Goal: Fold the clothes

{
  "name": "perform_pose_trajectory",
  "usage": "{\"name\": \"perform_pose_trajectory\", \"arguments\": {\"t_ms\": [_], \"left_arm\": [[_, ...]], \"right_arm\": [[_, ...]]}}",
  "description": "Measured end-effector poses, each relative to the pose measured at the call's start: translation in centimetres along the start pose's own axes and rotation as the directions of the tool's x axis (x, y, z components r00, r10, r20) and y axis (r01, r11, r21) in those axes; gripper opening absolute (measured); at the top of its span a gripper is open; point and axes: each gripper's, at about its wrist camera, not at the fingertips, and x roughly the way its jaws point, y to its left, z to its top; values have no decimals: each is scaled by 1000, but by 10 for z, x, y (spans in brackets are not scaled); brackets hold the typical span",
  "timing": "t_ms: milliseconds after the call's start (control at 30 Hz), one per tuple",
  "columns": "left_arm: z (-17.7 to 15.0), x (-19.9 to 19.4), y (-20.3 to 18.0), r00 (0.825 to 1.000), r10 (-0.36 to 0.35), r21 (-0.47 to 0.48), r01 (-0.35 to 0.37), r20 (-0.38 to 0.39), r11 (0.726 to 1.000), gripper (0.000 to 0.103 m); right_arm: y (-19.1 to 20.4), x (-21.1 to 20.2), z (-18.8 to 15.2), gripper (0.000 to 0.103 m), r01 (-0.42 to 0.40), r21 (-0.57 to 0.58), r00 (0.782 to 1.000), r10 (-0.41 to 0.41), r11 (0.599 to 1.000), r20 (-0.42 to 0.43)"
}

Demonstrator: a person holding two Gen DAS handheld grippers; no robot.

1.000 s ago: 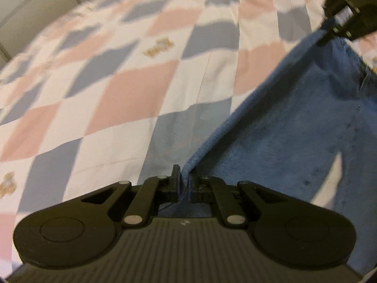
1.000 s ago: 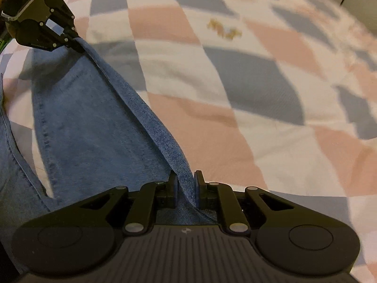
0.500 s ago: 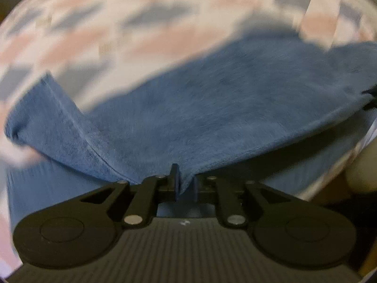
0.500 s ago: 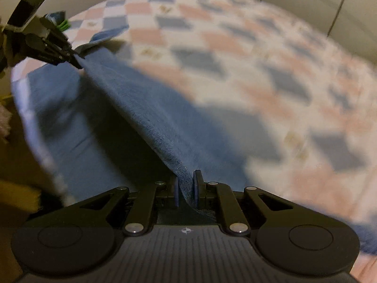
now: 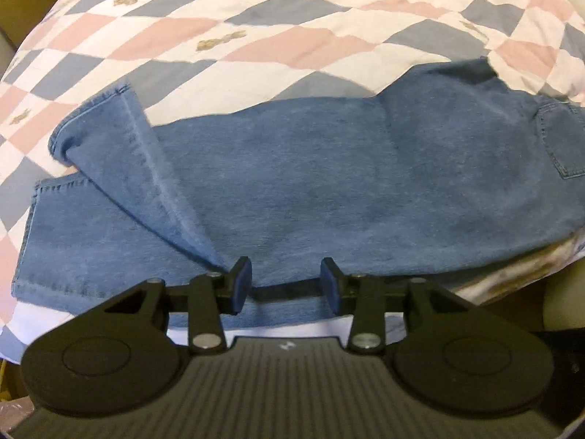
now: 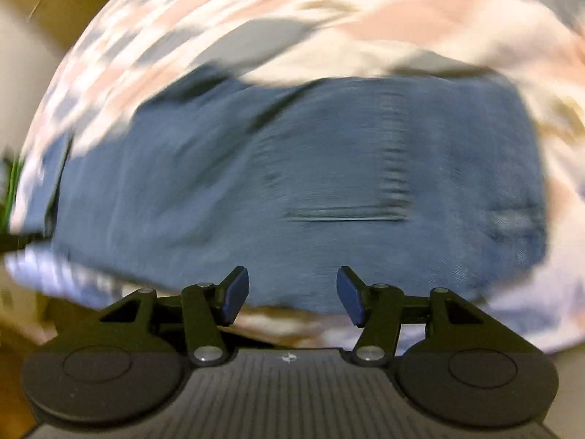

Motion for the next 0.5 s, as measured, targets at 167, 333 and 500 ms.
{"name": "perform_pose_trajectory", "arguments": {"t_ms": [167,333,500], "left_arm": [[5,6,-16,999,-46,-5,46,-1,999,39],[8,17,-28,997,-71,-22,70,-21,997,42],[12,20,-31,996,-84,-55,83,-11,995,41]], "right_arm": [[-49,-10,-22,56,-12,294,1000,4,956,31],[-98,-9,-44,61,-67,576,990,-15,815,137],[-114,3,-37,23,-121,652,972,-43,749,231]]}}
